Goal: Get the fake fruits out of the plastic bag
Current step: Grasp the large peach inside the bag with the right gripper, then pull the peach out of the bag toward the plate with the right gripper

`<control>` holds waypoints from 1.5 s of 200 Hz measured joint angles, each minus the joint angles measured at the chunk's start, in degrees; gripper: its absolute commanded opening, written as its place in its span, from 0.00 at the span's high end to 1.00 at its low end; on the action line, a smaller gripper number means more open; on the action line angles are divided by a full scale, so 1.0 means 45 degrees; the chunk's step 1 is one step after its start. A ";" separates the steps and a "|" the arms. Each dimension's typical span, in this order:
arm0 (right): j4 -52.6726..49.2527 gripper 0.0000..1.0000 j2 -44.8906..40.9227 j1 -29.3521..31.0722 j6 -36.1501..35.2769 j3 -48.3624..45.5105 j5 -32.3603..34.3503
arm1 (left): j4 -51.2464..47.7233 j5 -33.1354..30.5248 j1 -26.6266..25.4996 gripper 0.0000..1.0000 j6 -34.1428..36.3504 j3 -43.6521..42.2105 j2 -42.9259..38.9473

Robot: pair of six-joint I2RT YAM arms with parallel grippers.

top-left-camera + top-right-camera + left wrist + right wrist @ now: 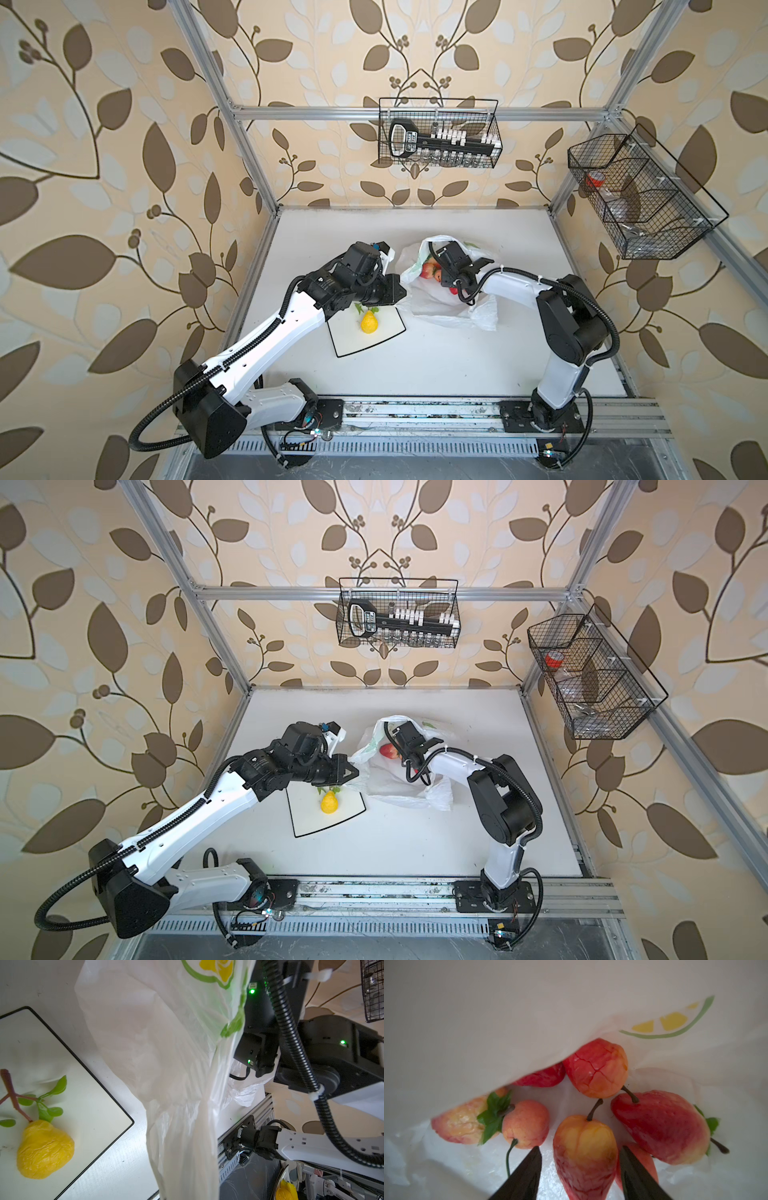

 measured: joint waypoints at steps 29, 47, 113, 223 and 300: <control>0.0160 0.40 0.0330 -0.0024 0.0005 0.0000 -0.0267 | 0.0000 -0.0010 0.0000 1.00 -0.0005 0.0000 0.0000; 0.0277 0.40 0.0534 -0.0024 0.0000 0.0000 -0.0379 | 0.0000 -0.0010 0.0000 1.00 -0.0005 0.0000 0.0000; 0.0646 0.42 0.1515 -0.0243 -0.0010 0.0389 -0.0622 | -0.0005 -0.0010 0.0000 1.00 0.0000 0.0000 -0.0005; 0.0806 0.51 -0.1117 0.0136 -0.0335 -0.1243 -0.1409 | 0.0005 -0.0782 0.0000 1.00 -0.0083 0.0000 -0.0146; 0.0845 0.51 -0.4639 0.2001 -0.1205 -0.3060 -0.2487 | 0.0049 -0.2040 0.0005 1.00 -0.0724 0.0000 -0.0141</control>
